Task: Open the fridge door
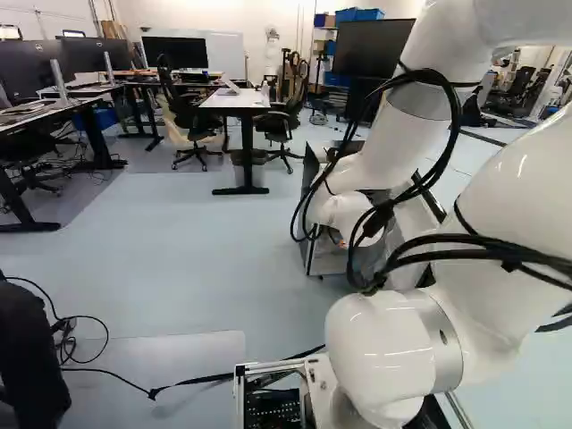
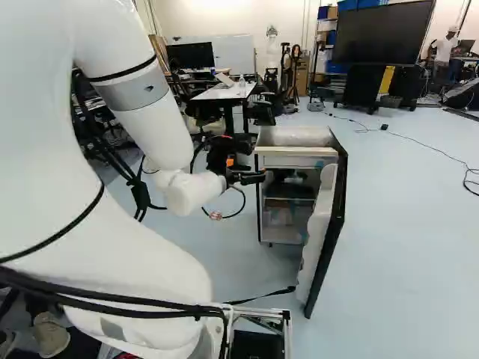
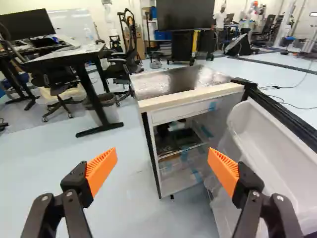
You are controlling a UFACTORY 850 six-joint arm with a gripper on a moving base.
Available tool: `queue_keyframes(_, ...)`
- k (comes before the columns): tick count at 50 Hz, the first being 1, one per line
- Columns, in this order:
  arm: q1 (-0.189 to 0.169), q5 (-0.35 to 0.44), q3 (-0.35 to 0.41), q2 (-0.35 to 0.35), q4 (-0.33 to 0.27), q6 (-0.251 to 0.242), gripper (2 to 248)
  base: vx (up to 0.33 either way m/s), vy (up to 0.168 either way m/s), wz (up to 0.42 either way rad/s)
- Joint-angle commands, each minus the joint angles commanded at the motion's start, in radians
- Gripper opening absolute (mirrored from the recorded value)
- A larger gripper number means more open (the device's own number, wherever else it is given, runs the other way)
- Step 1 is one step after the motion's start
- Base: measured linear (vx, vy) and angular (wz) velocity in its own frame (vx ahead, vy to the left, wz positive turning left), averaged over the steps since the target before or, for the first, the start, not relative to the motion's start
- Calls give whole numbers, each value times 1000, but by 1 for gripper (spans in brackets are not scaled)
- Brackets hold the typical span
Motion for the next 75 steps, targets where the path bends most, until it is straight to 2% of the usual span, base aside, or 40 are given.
queue_keyframes(13, 13, -35, 33, 52, -94, 9, 247, 0, 0, 0)
queue_keyframes(34, 28, -75, 73, 113, -204, 19, 247, 0, 0, 0)
queue_keyframes(55, 36, -97, 94, 147, -263, 24, 247, 0, 0, 0)
queue_keyframes(75, 38, -101, 98, 153, -275, 26, 247, 0, 0, 0)
